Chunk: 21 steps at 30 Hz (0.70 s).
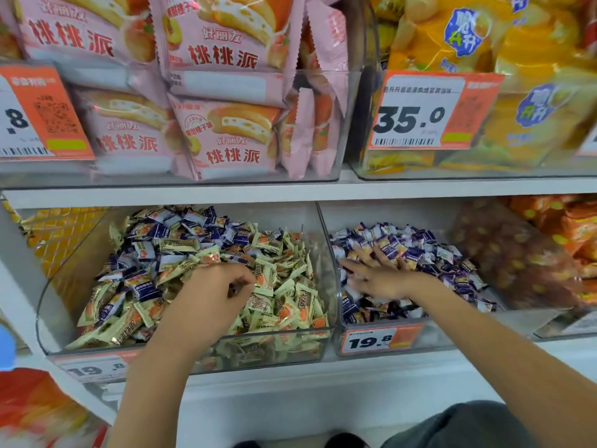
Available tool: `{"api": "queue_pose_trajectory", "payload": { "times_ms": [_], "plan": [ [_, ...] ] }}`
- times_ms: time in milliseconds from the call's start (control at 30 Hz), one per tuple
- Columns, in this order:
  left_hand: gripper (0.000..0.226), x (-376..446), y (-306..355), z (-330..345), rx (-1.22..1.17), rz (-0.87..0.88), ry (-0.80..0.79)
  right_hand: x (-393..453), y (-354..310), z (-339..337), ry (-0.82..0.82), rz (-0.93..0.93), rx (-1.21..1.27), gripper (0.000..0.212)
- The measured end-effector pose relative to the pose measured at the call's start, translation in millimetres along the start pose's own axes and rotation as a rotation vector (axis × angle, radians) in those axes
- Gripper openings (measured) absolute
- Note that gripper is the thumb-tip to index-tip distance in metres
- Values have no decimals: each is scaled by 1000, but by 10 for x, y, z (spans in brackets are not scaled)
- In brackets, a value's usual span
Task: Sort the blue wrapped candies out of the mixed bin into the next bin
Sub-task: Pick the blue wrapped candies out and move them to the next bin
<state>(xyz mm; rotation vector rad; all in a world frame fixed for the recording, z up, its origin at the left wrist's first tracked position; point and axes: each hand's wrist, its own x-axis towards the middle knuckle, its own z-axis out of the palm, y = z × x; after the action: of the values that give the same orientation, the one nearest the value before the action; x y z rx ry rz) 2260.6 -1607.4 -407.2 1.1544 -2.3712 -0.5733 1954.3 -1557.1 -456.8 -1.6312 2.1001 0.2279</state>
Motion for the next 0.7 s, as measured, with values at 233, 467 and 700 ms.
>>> {"api": "queue_pose_trajectory", "payload": {
  "times_ms": [233, 467, 700],
  "plan": [
    [14, -44, -97, -77, -47, -68, 13, 66, -156, -123, 501, 34, 275, 30],
    [17, -120, -216, -197, -64, -138, 72, -440, -1333, -389, 832, -530, 361, 16],
    [30, -187, -268, -292, -174, -174, -1, 131, -1867, -365, 243, -567, 244, 39]
  ]
}}
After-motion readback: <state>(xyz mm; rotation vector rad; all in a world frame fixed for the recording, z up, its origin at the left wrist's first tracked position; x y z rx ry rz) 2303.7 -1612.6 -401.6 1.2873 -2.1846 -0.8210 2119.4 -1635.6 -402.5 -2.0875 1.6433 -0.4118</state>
